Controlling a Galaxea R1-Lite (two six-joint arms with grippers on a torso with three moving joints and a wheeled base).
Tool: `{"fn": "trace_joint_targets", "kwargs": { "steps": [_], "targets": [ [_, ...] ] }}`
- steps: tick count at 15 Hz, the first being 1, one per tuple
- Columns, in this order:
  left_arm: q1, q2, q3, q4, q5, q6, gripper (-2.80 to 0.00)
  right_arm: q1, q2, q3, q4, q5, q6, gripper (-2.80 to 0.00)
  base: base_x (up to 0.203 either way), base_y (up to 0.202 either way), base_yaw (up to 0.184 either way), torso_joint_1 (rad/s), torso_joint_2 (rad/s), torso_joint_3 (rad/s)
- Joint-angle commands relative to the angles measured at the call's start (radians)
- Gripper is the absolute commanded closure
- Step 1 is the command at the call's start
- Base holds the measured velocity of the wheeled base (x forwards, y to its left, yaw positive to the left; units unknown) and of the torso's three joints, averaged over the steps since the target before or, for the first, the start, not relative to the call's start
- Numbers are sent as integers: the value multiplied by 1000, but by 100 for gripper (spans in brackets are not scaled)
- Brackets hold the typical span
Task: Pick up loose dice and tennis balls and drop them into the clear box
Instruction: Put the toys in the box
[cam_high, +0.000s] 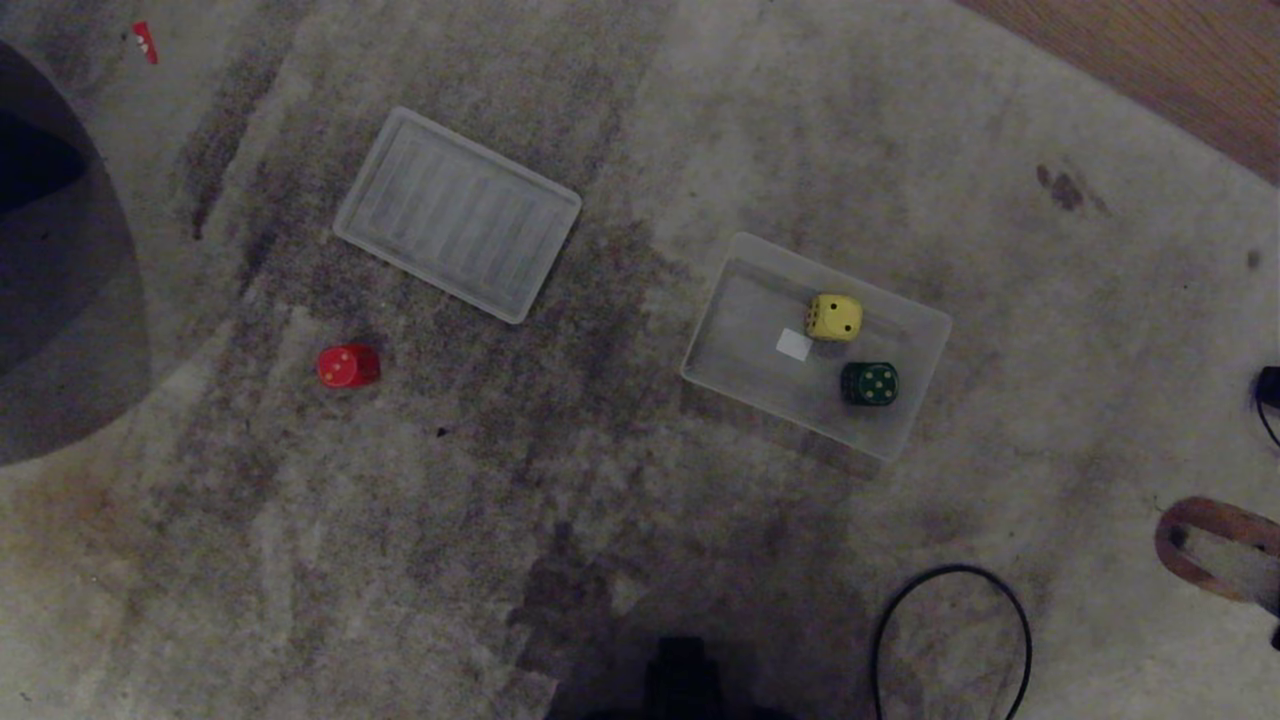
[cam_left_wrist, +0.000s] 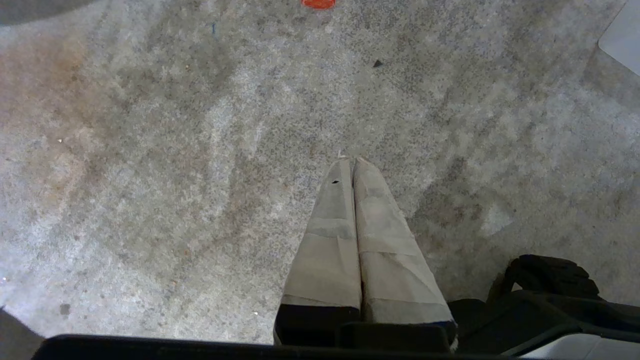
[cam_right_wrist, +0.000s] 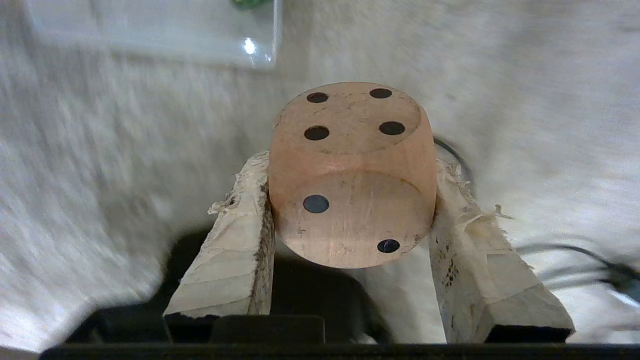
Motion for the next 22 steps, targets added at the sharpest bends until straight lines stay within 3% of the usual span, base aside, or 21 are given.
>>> {"fn": "trace_joint_targets", "kwargs": {
  "steps": [1, 3, 6, 11, 15, 16, 18, 22],
  "targets": [
    [0, 1, 2, 0, 0, 0, 0, 16, 377, -29, -246, -1, 66, 0, 0, 0, 0, 0, 0, 0],
    [0, 0, 2, 0, 0, 0, 0, 35, 529, -86, -383, 0, 156, 0, 0, 0, 0, 0, 0, 0],
    [-1, 2, 2, 0, 0, 0, 0, 81, 656, -231, -467, 6, 289, 0, 0, 0, 0, 0, 0, 0],
    [0, 1, 2, 0, 0, 0, 0, 189, 813, -282, -622, 132, 320, 0, 0, 0, 0, 0, 0, 0],
    [0, 1, 2, 0, 0, 0, 0, 235, 968, -319, -819, 158, 320, 0, 0, 0, 0, 0, 0, 0],
    [0, 2, 2, 0, 0, 0, 0, 236, 999, -321, -873, 158, 320, -280, 0, 0, 0, 0, 0, 0],
    [0, 0, 2, 0, 0, 0, 0, 236, 1045, -324, -947, 157, 320, -280, 0, 0, 0, 0, 0, 0],
    [0, 1, 2, 0, 0, 0, 0, 241, 1043, -315, -959, 157, 320, -280, 0, 0, 0, 0, 0, 0]
  ]
}}
